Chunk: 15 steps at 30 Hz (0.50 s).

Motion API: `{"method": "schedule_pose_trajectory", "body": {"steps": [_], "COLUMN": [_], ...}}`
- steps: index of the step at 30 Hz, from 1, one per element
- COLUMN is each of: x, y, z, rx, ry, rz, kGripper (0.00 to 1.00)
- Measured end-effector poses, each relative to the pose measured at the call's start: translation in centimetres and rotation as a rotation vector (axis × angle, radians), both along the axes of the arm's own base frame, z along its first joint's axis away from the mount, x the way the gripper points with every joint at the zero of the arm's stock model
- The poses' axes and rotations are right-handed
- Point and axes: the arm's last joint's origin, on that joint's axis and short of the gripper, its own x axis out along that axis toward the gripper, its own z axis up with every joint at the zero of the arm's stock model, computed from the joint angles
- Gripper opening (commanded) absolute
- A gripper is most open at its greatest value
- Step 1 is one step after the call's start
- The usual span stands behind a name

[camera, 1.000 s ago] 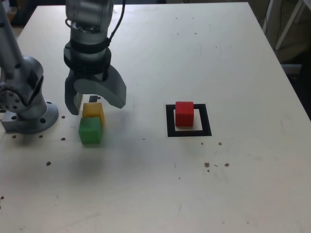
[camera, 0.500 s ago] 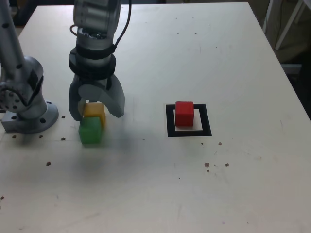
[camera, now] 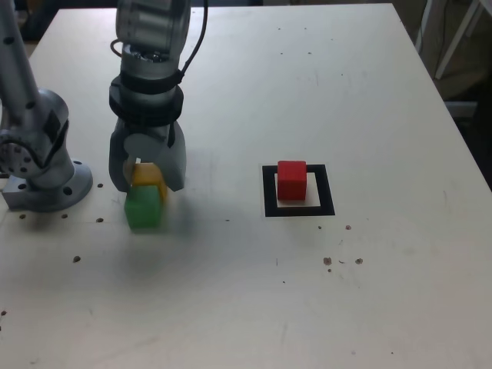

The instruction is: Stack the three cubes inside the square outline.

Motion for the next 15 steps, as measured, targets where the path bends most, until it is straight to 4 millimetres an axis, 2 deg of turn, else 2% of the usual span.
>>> {"method": "schedule_pose_trajectory", "body": {"steps": [10, 15], "x": [0.0, 0.4], "y": [0.0, 0.1], "z": [0.2, 1.3], "rx": [0.002, 0.028], "ry": [0.011, 0.031], "rz": [0.000, -0.007], "kGripper": [0.30, 0.30]}}
